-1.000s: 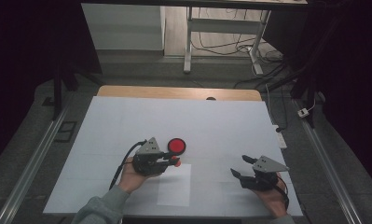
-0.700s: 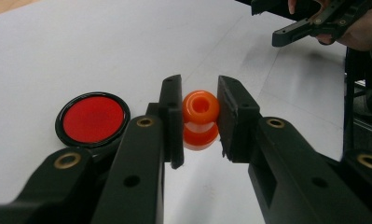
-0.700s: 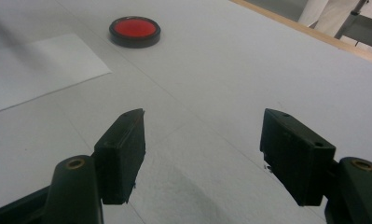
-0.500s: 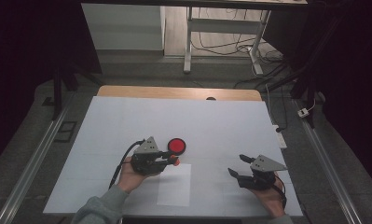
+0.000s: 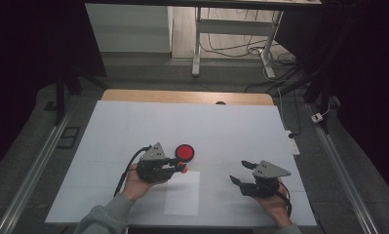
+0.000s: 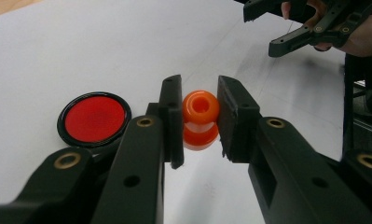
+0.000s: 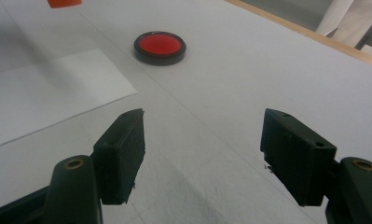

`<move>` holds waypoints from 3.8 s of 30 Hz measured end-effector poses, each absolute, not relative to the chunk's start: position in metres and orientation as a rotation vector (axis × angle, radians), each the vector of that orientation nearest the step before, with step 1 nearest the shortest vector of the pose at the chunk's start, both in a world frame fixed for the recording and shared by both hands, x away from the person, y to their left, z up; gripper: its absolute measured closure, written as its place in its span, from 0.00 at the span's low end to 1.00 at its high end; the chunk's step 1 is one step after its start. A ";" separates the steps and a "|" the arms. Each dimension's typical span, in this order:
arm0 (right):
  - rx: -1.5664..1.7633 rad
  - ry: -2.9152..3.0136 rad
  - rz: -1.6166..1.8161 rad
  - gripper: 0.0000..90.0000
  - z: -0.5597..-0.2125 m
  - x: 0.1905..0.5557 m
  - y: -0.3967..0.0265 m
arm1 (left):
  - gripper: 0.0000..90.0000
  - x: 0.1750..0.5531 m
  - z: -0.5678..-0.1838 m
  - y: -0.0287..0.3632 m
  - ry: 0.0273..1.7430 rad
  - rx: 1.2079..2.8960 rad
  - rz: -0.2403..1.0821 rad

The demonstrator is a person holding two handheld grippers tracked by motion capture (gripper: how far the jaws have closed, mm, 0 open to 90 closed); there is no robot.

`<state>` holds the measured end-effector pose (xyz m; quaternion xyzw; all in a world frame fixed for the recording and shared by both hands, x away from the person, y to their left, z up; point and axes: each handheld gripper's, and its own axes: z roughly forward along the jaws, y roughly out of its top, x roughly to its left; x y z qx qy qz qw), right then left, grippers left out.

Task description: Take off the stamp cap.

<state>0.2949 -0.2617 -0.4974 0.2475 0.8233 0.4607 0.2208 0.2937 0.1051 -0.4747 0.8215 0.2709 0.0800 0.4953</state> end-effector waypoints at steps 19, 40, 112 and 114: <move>0.656 2.312 1.323 0.34 -0.498 0.294 -0.244 | 0.80 0.294 -0.474 0.106 0.658 1.989 0.194; 0.605 2.356 1.372 0.35 -0.498 0.292 -0.215 | 0.80 0.294 -0.475 0.106 0.661 1.989 0.194; 0.464 2.440 1.342 0.38 -0.509 0.296 -0.124 | 0.80 0.292 -0.479 0.101 0.659 1.975 0.195; 0.465 2.439 1.343 0.38 -0.510 0.297 -0.123 | 0.80 0.293 -0.479 0.101 0.660 1.978 0.192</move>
